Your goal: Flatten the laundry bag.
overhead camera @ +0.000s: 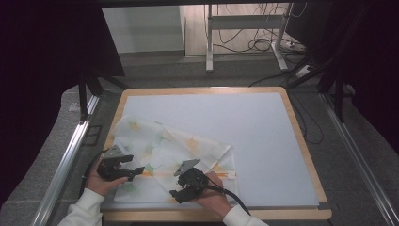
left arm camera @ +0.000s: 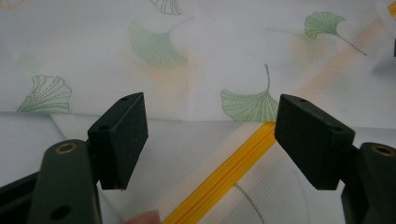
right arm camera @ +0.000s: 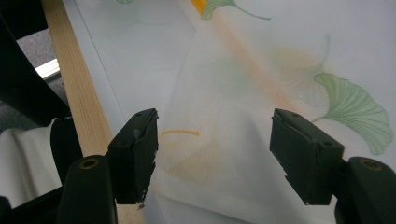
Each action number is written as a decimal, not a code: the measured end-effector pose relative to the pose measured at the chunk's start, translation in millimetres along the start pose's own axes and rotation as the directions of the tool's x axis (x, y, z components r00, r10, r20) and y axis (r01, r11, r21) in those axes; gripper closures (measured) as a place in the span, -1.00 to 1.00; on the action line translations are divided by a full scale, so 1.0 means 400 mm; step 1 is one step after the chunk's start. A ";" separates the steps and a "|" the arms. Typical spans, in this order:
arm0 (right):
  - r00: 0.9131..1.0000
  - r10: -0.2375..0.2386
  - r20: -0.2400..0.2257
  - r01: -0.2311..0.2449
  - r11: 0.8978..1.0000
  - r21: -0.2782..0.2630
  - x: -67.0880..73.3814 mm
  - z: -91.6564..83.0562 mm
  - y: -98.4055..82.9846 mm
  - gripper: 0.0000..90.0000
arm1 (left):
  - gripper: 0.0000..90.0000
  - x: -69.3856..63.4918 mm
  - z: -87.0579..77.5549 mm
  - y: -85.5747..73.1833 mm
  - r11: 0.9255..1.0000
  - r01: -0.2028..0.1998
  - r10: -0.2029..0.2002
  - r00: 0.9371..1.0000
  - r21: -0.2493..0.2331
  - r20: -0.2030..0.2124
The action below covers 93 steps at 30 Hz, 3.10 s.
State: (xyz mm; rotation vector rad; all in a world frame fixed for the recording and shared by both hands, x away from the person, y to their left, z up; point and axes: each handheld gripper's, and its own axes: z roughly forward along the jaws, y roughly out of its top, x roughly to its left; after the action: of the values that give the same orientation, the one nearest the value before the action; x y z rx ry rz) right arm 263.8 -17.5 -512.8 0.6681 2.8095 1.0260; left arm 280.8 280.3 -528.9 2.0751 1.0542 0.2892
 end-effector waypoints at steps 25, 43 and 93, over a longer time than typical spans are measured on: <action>0.992 -0.071 0.107 0.061 0.994 0.096 0.024 0.038 0.004 0.13 | -0.44 0.001 0.000 0.000 1.000 0.000 0.000 1.000 0.001 -0.004; 0.996 0.004 0.084 -0.008 0.999 0.047 -0.022 0.020 0.002 0.90 | -0.44 0.002 0.002 0.000 1.000 -0.010 0.010 1.000 0.000 -0.003; 0.969 0.161 0.190 -0.126 0.975 -0.183 -0.237 -0.154 0.085 0.93 | -0.44 -0.001 0.004 -0.001 1.000 -0.020 0.020 1.000 0.001 0.002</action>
State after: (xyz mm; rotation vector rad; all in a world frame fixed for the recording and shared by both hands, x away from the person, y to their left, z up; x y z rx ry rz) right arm 348.9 -71.3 -450.8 0.9110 2.4964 1.1336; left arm 281.2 279.2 -530.3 2.0879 1.0327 0.2968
